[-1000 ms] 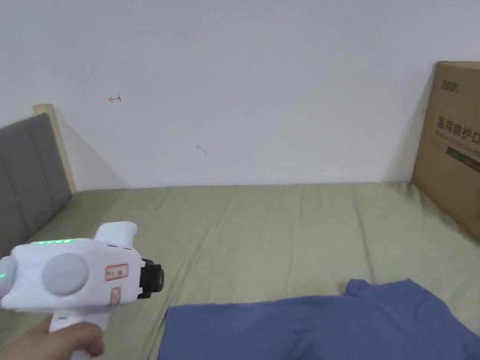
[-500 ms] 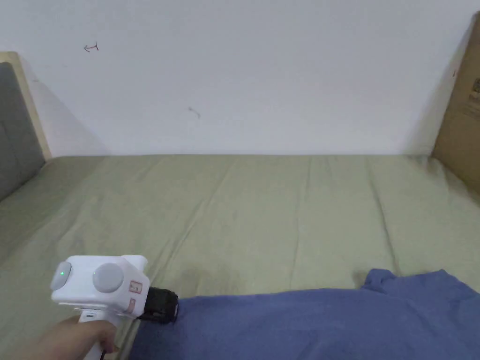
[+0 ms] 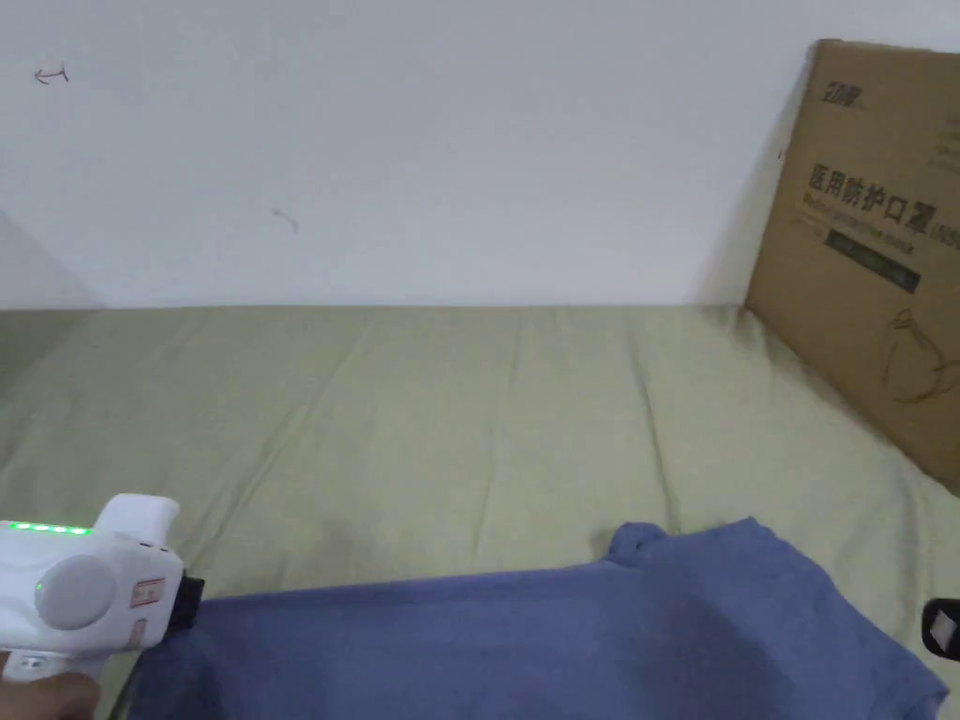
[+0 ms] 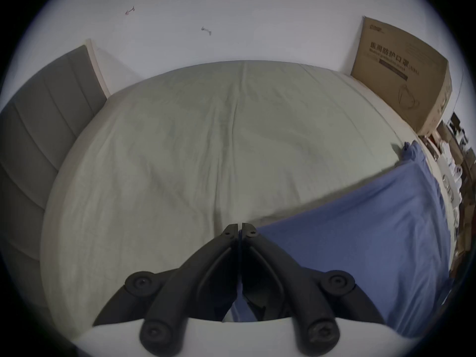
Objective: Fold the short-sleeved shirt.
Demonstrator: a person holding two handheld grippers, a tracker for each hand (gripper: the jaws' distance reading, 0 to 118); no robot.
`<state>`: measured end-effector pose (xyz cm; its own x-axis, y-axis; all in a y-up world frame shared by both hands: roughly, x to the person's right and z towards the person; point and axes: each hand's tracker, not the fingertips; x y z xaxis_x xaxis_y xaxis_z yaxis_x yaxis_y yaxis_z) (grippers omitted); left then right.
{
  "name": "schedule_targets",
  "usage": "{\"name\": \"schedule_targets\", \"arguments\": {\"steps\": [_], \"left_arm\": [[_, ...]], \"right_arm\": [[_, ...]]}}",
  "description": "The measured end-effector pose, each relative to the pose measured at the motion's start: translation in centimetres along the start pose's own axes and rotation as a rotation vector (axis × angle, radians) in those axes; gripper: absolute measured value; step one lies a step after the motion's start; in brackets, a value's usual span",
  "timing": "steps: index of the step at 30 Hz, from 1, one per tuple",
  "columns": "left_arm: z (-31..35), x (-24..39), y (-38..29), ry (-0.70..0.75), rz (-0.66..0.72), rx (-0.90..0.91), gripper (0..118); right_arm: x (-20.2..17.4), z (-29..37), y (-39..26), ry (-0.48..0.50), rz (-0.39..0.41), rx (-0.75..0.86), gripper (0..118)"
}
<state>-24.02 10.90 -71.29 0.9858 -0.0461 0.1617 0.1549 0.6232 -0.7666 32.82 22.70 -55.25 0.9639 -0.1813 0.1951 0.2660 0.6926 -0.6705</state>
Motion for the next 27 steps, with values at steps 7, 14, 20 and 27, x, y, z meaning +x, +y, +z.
{"name": "schedule_targets", "arguments": {"steps": [7,14,20,27], "left_arm": [[1.8,-0.2,0.0,-0.007,0.026,0.009,0],[1.8,-0.4,-0.3,-0.033,-0.002,0.022,0],[0.4,-0.2,-0.7,-0.043,0.009,-0.018,0],[0.2,0.2,-0.6,-0.014,0.017,-0.043,0]], "right_arm": [[-3.0,-16.5,10.1,0.049,0.248,-0.346,78],[-1.3,-26.6,11.9,-0.167,0.224,-0.429,107],[1.0,-28.8,8.4,-0.071,0.117,-0.631,105],[-0.3,-24.8,8.9,0.040,0.238,-0.471,3]]}}
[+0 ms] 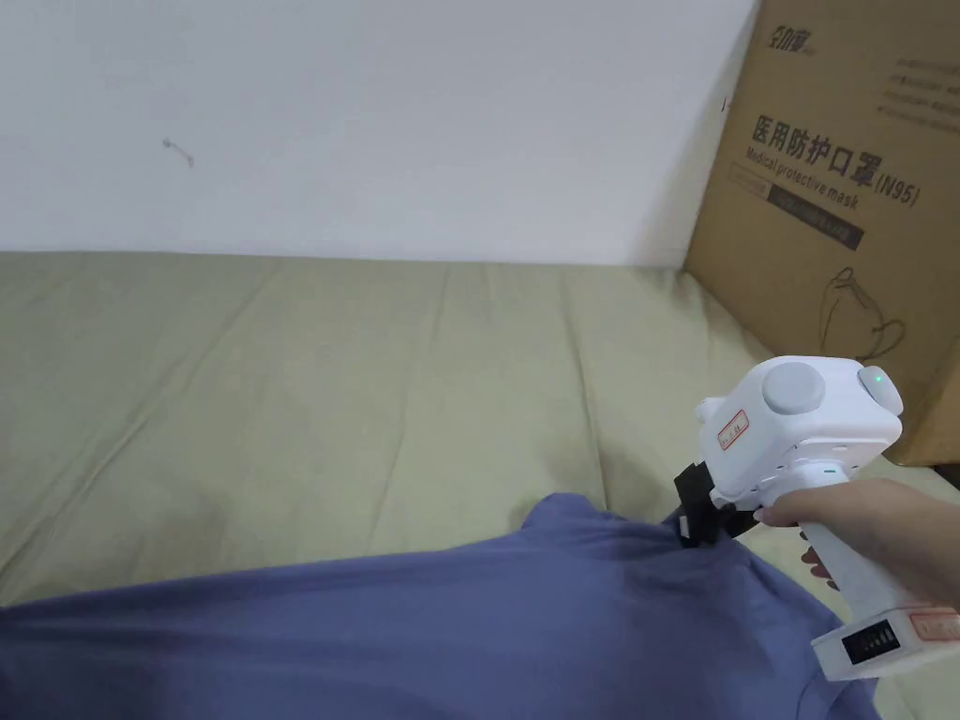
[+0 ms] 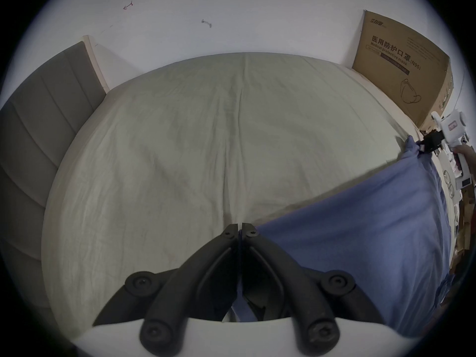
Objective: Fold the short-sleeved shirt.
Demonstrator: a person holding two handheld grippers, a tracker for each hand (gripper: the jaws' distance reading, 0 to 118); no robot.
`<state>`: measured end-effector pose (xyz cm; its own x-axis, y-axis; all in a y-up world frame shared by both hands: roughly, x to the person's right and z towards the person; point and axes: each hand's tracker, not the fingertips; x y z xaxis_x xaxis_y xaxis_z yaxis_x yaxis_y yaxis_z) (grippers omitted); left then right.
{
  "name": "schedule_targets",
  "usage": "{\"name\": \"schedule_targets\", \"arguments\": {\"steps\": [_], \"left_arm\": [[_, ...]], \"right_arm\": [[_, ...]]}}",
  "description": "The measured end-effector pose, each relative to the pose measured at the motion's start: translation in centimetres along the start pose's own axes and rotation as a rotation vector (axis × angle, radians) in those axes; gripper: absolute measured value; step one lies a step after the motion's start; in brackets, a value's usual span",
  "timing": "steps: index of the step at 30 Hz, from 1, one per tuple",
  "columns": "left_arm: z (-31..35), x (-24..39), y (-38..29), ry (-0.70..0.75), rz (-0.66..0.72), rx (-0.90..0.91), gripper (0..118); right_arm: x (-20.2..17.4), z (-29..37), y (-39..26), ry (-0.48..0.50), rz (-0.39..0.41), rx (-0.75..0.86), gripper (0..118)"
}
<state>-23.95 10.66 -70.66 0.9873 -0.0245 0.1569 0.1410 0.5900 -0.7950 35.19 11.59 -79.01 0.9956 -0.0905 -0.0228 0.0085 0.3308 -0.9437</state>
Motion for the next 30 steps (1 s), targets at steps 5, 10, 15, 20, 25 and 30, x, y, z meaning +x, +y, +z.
{"name": "schedule_targets", "arguments": {"steps": [5,10,15,20,25,30], "left_arm": [[3.2,0.1,1.2,0.026,0.034,0.068,0],[7.0,0.1,4.3,0.029,0.059,0.142,0],[10.3,-0.5,9.2,0.053,0.068,0.225,0],[15.0,-1.7,15.9,0.103,0.092,0.359,0],[21.2,-2.4,23.0,0.132,0.088,0.503,0],[25.2,-2.7,28.1,0.167,0.079,0.589,0]], "right_arm": [[-2.6,5.7,-2.0,-0.078,0.125,0.110,3],[-1.9,11.8,0.0,-0.095,0.030,0.297,3],[-3.6,17.9,2.2,-0.135,0.029,0.411,3],[-5.4,24.2,5.9,-0.171,0.019,0.592,3],[-7.6,32.0,10.5,-0.189,0.024,0.724,3],[-9.6,38.9,14.4,-0.256,0.016,0.878,3]]}}
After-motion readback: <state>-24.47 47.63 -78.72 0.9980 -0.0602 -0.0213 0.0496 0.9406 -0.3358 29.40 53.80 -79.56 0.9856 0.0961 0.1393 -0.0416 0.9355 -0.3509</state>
